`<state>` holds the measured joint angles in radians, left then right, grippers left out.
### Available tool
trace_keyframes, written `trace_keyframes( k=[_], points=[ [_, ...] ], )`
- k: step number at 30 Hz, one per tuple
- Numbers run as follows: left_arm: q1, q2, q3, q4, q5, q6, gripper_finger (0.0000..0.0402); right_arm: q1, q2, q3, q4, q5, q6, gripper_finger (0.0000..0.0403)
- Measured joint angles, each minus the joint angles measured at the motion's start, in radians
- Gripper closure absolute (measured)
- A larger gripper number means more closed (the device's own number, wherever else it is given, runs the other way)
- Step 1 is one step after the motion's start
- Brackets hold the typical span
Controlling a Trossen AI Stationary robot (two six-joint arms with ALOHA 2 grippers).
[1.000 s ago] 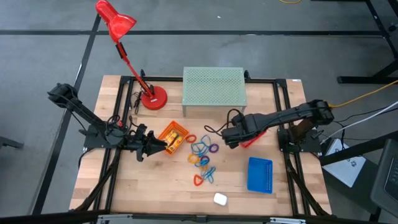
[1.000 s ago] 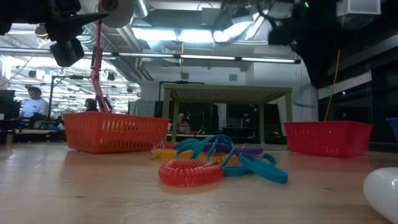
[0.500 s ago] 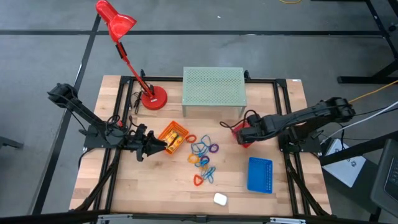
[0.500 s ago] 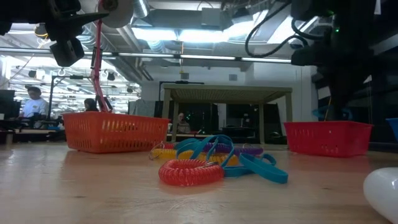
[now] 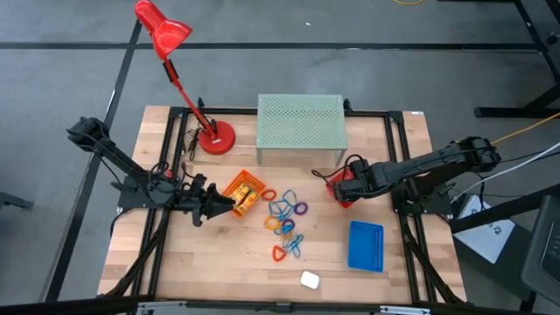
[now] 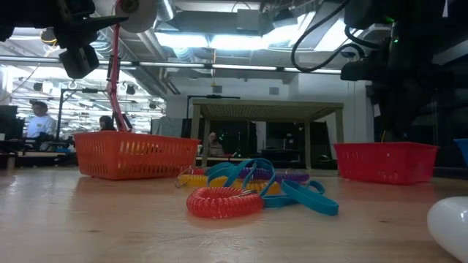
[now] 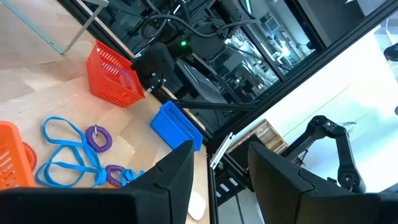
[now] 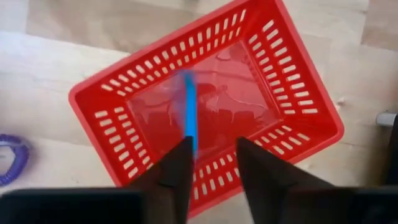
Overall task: Pick & Place Office Desk Supplies
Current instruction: Put the blue rubber band into the red bin
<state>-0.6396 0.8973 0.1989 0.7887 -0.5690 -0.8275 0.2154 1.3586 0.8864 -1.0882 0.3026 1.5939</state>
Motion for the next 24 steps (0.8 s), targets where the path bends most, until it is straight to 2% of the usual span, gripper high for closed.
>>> trace_keyframes(
  k=[4, 8, 13, 15, 19, 21, 24],
  points=[
    [0.000, 0.000, 0.000, 0.000, 0.000, 0.000, 0.0254, 0.000, 0.000, 0.000, 0.013, 0.015, 0.023, 0.0222],
    [0.000, 0.000, 0.000, 0.000, 0.000, 0.000, 0.0254, 0.000, 0.000, 0.000, 0.024, 0.014, 0.025, 0.0205],
    [0.000, 0.000, 0.000, 0.000, 0.001, 0.000, 0.0254, 0.008, 0.001, 0.074, 0.027, 0.011, 0.015, 0.0212],
    [0.000, 0.000, 0.000, 0.000, 0.001, 0.000, 0.0254, 0.019, 0.001, 0.129, 0.046, 0.040, -0.004, 0.0218],
    [0.000, 0.000, 0.000, 0.000, 0.001, 0.001, 0.0254, 0.038, 0.001, 0.230, 0.215, 0.105, -0.141, 0.0232],
    [0.000, 0.000, 0.000, 0.000, 0.001, 0.001, 0.0254, 0.042, 0.014, 0.268, 0.325, 0.096, -0.245, 0.0239],
    [0.000, 0.000, 0.000, 0.000, 0.001, 0.001, 0.0254, 0.042, 0.055, 0.303, 0.393, 0.062, -0.323, 0.0248]
  ],
)
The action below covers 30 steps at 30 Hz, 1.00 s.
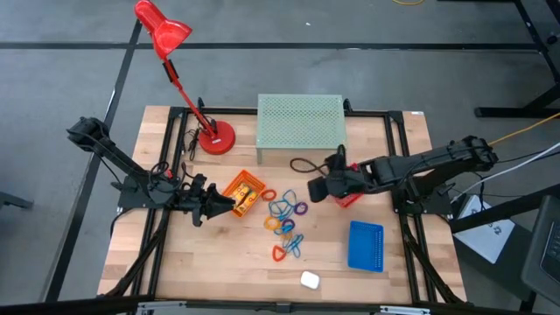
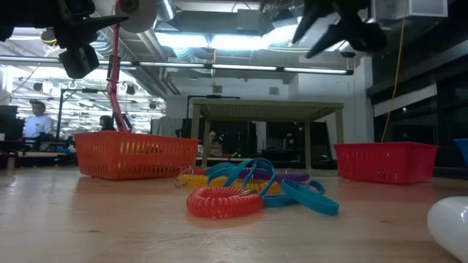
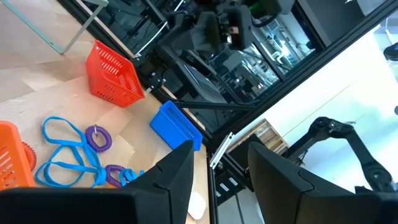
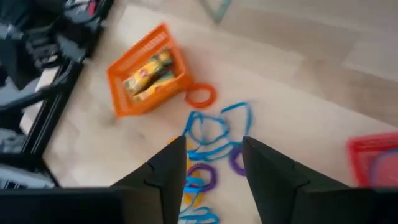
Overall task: Pick & Place Office Desk Supplies
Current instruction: Put the blue rubber band into the red bin
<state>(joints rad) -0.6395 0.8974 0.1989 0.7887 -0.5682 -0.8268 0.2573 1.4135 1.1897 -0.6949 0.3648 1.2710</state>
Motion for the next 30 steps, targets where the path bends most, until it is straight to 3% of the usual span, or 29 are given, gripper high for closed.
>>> trace_keyframes(
  k=[9, 15, 30],
  points=[
    [0.000, 0.000, 0.000, 0.000, 0.001, -0.008, 0.0254, -0.007, 0.273, 0.087, 0.066, -0.187, -0.086, 0.0270],
    [0.000, 0.000, 0.000, 0.000, 0.001, -0.023, 0.0254, -0.016, 0.439, 0.225, 0.082, -0.202, -0.147, 0.0271],
    [0.000, 0.000, 0.000, -0.003, 0.003, -0.025, 0.0254, -0.092, 0.574, 0.262, 0.032, -0.252, -0.197, 0.0271]
  ],
)
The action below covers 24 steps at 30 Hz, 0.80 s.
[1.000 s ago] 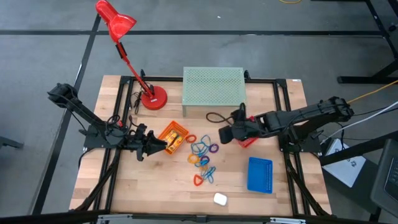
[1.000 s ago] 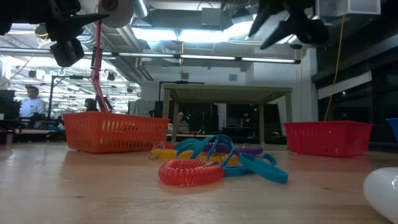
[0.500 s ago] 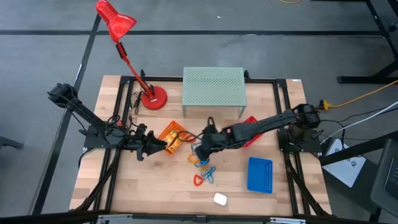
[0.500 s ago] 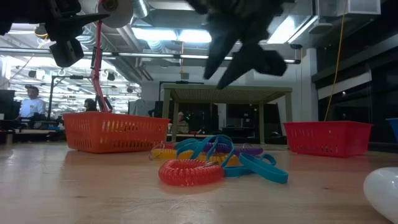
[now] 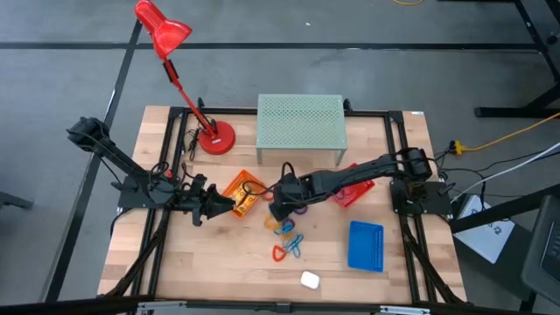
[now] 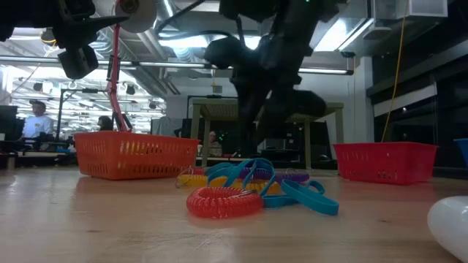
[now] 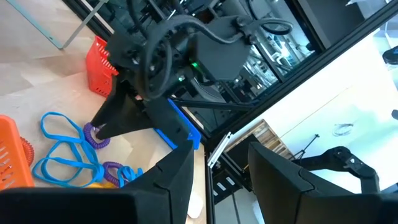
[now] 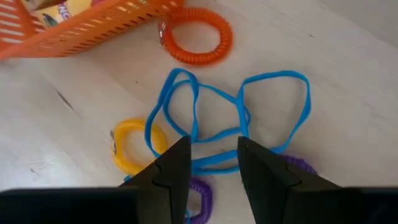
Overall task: Pick & Place Office Desk Supplies
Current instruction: Put the blue rubber band into the red bin
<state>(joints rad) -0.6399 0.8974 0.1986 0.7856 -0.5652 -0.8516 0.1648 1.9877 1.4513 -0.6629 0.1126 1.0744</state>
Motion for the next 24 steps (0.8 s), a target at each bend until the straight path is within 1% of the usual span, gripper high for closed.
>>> trace_keyframes(
  k=[4, 9, 24],
  points=[
    [0.000, 0.000, 0.000, -0.001, 0.000, 0.007, 0.0254, -0.008, 0.026, 0.000, -0.005, -0.013, -0.008, 0.0271],
    [0.000, 0.000, 0.000, -0.004, 0.002, 0.009, 0.0254, -0.007, 0.059, 0.000, -0.008, -0.054, -0.010, 0.0271],
    [0.000, 0.000, 0.000, -0.004, 0.002, 0.009, 0.0254, -0.018, 0.072, 0.000, -0.029, -0.041, -0.006, 0.0271]
  ],
)
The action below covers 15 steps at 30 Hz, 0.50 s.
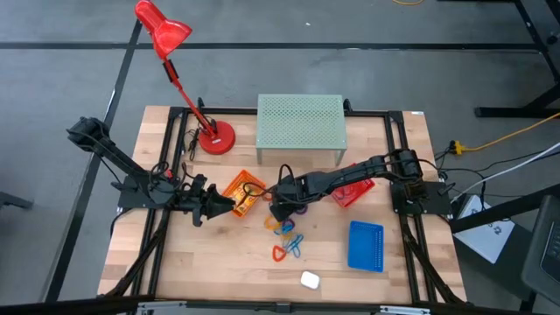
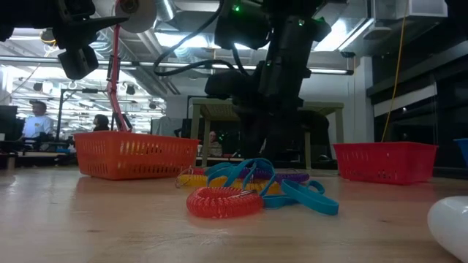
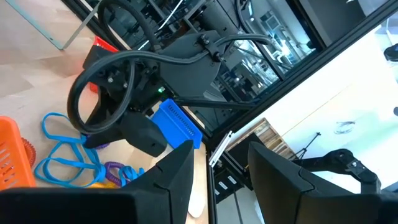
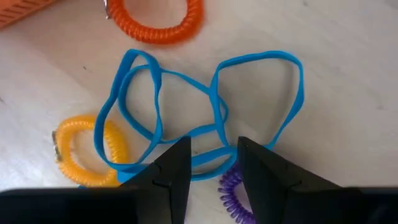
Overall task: Pick & Place Office Desk Supplies
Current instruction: Put the blue rubber band into the red bin
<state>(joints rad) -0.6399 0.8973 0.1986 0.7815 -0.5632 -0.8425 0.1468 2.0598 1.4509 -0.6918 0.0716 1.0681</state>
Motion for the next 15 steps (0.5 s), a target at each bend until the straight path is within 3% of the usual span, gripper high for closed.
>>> trace_keyframes(
  k=[15],
  points=[
    [0.000, 0.000, 0.000, 0.000, 0.000, 0.000, 0.0254, -0.005, 0.009, -0.071, 0.070, -0.027, 0.040, 0.0288]
  ],
)
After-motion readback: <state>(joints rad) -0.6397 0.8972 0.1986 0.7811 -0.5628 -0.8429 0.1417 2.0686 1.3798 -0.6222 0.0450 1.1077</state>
